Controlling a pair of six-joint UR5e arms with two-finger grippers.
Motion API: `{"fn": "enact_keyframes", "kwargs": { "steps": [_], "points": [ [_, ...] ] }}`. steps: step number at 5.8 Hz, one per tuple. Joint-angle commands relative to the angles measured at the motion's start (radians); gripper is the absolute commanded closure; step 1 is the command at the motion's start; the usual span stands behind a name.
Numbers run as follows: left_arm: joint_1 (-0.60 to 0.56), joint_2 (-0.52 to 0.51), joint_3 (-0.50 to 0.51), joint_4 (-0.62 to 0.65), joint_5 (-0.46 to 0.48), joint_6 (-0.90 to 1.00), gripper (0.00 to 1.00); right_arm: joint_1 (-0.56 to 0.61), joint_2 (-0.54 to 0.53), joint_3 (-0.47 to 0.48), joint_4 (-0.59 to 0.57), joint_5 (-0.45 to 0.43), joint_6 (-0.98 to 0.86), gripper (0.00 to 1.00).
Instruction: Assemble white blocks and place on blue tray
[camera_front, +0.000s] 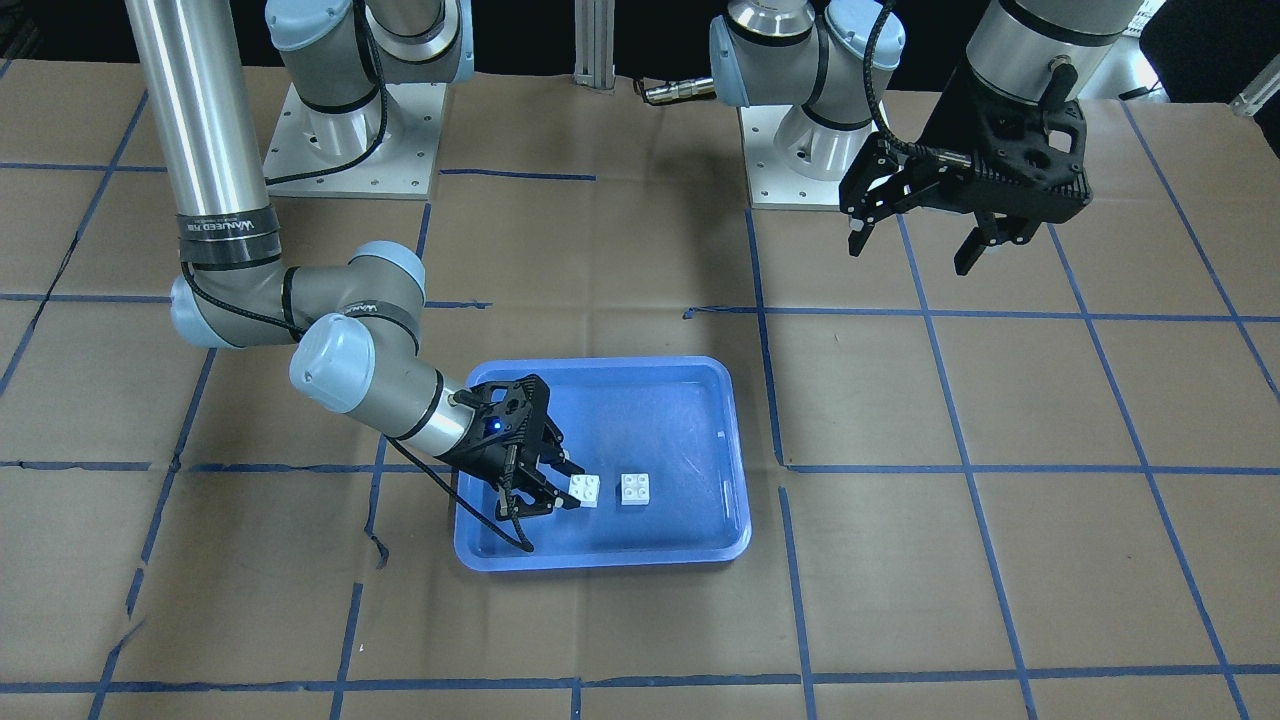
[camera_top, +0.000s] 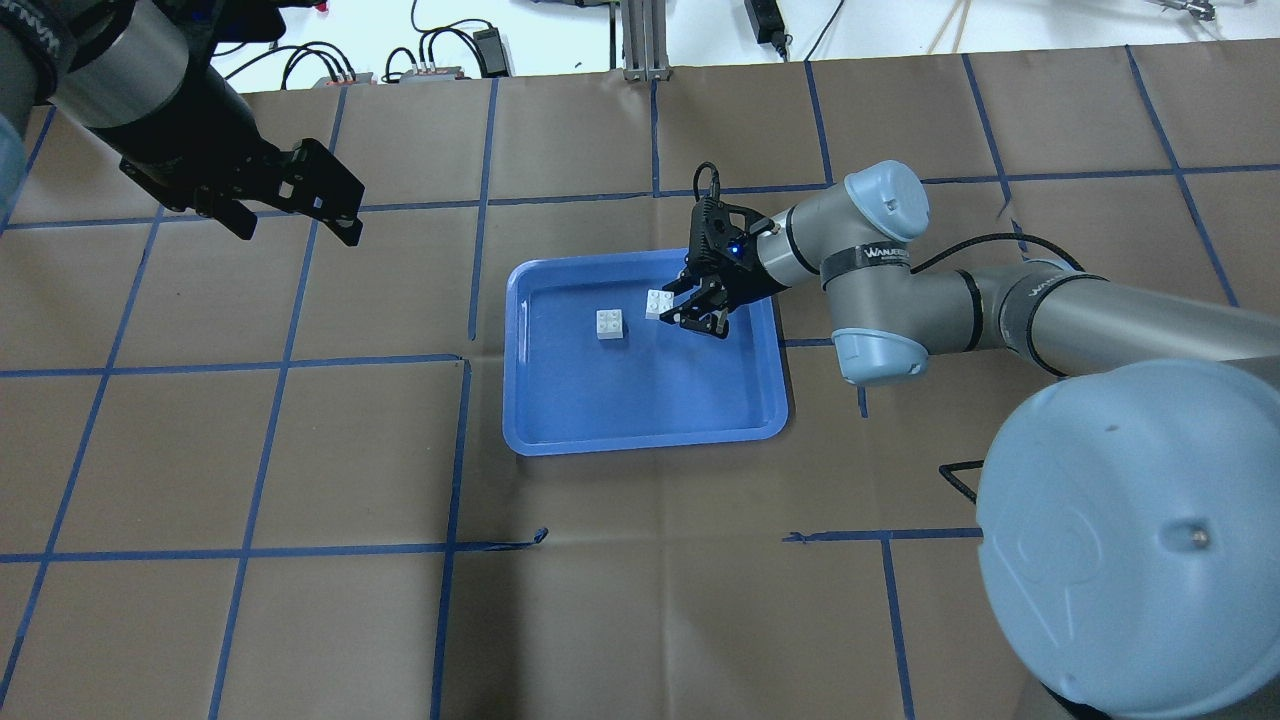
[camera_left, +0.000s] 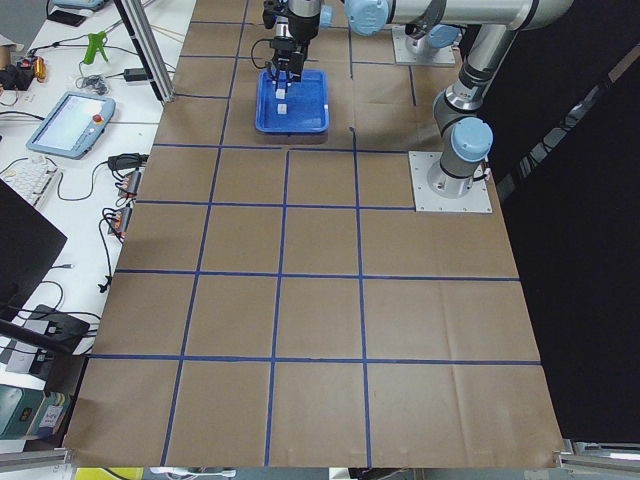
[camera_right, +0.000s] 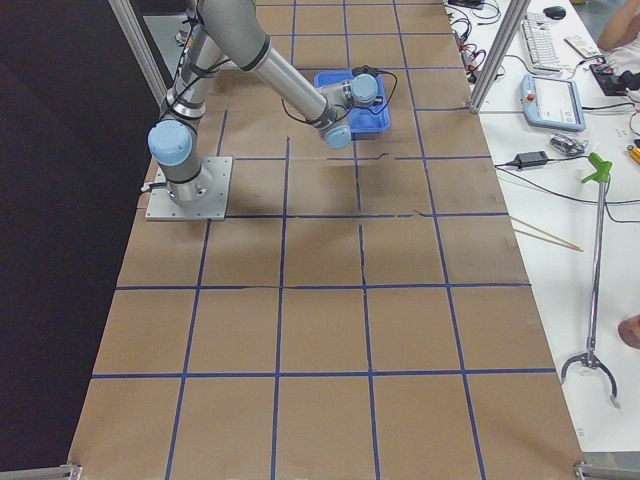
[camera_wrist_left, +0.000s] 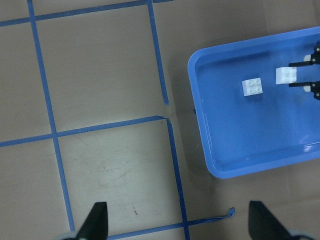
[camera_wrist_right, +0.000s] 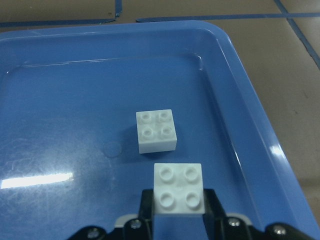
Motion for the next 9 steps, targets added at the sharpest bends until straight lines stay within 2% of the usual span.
{"fn": "enact_keyframes", "kwargs": {
  "steps": [1, 9],
  "points": [
    [-0.002, -0.001, -0.014, 0.005, -0.001, 0.001, 0.01, 0.016, 0.020, -0.010, -0.006, -0.017, 0.001, 0.69],
    [-0.004, -0.023, 0.006, 0.027, -0.014, 0.002, 0.01, 0.044, 0.034, -0.010, -0.010, -0.021, 0.003, 0.69]
  ]
}}
